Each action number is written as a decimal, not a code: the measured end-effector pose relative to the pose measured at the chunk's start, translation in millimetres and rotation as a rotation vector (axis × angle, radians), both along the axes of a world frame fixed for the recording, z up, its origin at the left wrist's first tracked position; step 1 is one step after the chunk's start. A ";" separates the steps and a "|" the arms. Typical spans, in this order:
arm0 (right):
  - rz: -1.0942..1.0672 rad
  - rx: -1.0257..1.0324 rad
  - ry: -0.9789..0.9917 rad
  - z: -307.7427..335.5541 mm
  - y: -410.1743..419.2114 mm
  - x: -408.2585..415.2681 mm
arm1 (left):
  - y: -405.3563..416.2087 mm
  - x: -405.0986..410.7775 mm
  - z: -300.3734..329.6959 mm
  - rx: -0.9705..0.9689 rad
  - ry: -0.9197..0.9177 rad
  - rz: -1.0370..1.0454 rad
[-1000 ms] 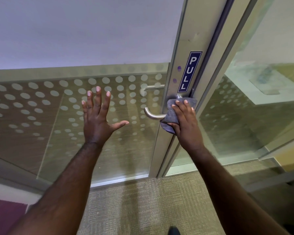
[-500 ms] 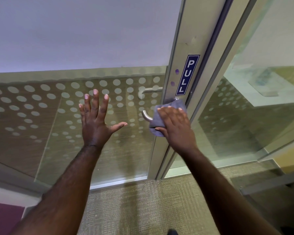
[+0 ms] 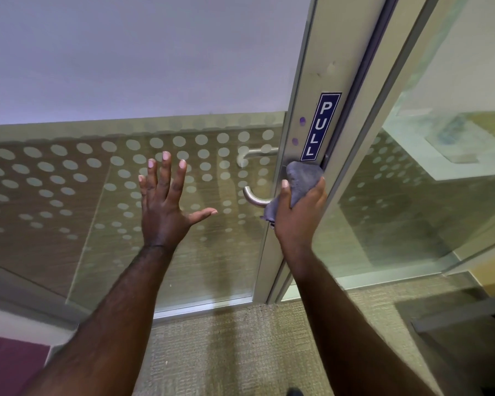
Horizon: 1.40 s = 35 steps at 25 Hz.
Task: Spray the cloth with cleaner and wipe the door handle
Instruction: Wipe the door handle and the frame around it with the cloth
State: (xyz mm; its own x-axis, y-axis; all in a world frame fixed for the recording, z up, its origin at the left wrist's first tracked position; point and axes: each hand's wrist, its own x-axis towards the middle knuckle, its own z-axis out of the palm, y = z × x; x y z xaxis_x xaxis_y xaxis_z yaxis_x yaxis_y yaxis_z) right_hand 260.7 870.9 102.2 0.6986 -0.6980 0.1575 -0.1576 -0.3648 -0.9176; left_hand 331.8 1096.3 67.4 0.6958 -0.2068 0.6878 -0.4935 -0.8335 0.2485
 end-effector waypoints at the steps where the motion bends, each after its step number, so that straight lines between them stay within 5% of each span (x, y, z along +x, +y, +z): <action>1: -0.049 0.060 0.002 2.4 -1.4 4.8 | 0.6 -0.4 0.6 0.001 0.006 -0.006; 5: -0.080 0.320 -0.115 -1.3 -16.7 12.5 | 1.5 -1.7 2.2 0.004 0.021 -0.002; 8: -0.102 0.275 -0.143 2.0 2.3 2.1 | -0.3 -2.1 2.6 0.001 0.032 -0.008; 16: 0.047 -0.459 0.211 -15.3 51.9 -11.7 | -0.5 -1.6 1.4 0.002 0.024 -0.011; 26: 0.272 -1.043 0.122 -32.2 5.4 -14.5 | 2.2 -1.8 1.9 0.000 0.014 -0.039; 35: 0.306 -0.805 0.035 -32.3 -60.1 -13.8 | 2.1 -2.7 1.9 -0.016 0.012 -0.034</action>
